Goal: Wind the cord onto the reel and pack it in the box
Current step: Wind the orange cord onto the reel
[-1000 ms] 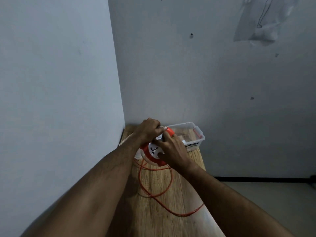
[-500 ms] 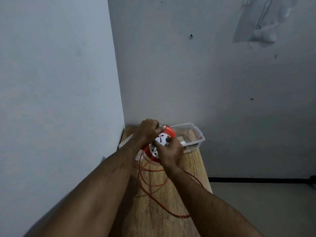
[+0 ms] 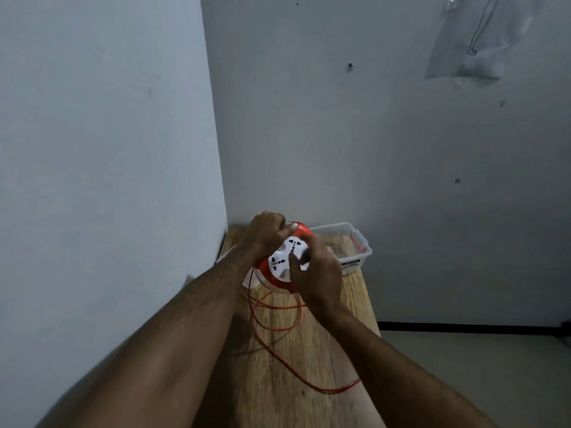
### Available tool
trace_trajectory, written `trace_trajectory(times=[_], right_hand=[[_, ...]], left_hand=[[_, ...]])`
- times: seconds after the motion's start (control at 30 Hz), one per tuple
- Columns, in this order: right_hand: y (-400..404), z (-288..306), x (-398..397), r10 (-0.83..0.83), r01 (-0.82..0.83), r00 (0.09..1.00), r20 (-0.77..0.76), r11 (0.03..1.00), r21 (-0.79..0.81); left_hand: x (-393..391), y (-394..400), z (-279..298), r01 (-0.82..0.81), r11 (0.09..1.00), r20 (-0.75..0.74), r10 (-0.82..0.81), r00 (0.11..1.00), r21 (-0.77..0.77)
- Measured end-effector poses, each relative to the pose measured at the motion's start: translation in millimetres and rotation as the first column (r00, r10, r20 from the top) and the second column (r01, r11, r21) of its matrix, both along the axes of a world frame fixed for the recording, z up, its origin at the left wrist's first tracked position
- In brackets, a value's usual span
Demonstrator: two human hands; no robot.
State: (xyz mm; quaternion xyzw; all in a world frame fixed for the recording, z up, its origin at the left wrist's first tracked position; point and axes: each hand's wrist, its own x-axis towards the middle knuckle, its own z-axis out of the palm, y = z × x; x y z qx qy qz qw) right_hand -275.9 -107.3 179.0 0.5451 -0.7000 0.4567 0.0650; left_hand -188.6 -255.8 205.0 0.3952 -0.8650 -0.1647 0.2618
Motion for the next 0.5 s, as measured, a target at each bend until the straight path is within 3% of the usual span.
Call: trace_trajectory(times=[0.07, 0.13, 0.3, 0.5], right_hand=[[-1, -5, -14, 0.167, -0.158, 0.919, -0.356, 0.986, 0.056], [-3, -10, -24, 0.253, -0.166, 0.785, -0.566, 0.965, 0.202], [-6, -19, -23, 0.264, -0.017, 0.7, -0.663, 0.935, 0.354], [-9, -19, -15, 0.225, 0.003, 0.753, -0.619, 0.938, 0.345]], left_hand=[[2, 0, -1, 0.012, 1.0, 0.018, -0.013, 1.0, 0.018], [3, 1, -1, 0.014, 1.0, 0.032, -0.015, 0.999, 0.021], [-1, 4, 0, 0.048, 0.998, 0.057, -0.05, 0.997, 0.046], [-3, 6, 2, 0.075, 0.995, 0.021, -0.076, 0.997, 0.059]])
